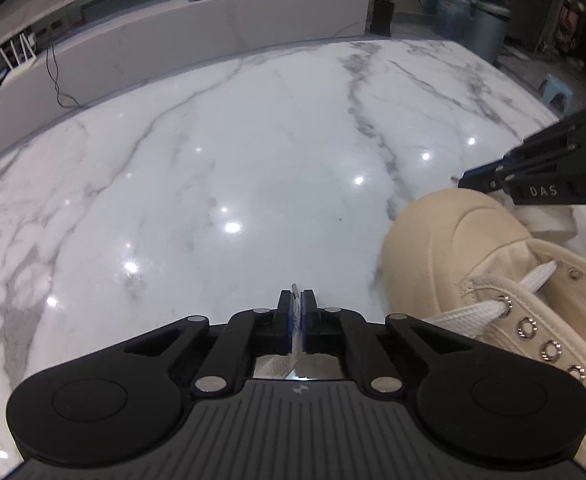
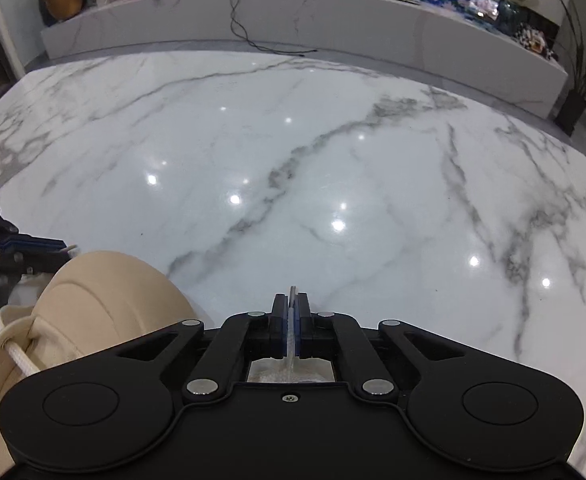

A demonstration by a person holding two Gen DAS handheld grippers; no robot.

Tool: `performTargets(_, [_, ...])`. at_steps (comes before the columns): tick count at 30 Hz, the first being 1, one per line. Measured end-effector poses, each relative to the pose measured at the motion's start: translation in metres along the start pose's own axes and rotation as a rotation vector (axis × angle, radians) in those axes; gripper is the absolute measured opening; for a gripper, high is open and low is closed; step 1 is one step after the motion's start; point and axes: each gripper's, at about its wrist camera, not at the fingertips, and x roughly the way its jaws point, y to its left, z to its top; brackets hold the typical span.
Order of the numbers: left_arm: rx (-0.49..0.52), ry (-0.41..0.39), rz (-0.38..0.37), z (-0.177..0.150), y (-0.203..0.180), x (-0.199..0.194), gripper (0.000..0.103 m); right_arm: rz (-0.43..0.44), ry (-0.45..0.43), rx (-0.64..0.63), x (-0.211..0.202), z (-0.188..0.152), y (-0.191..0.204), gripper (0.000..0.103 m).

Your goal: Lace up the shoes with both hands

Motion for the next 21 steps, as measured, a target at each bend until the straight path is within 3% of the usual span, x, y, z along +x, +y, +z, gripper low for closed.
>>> performTargets(5, [0.006,-0.106,-0.009,-0.002,-0.001,-0.034,0.003,0.049,-0.068,0.0,-0.024,-0.007,-0.001,0.002])
performTargets(15, [0.03,-0.276,-0.096,0.005,-0.02,-0.105,0.003,0.197,-0.29,-0.125,-0.116,-0.021,0.028,0.002])
performTargets(21, [0.065,-0.302,-0.192,0.005,-0.045,-0.119,0.003,0.252,-0.302,-0.151,-0.136,-0.036,0.041,0.002])
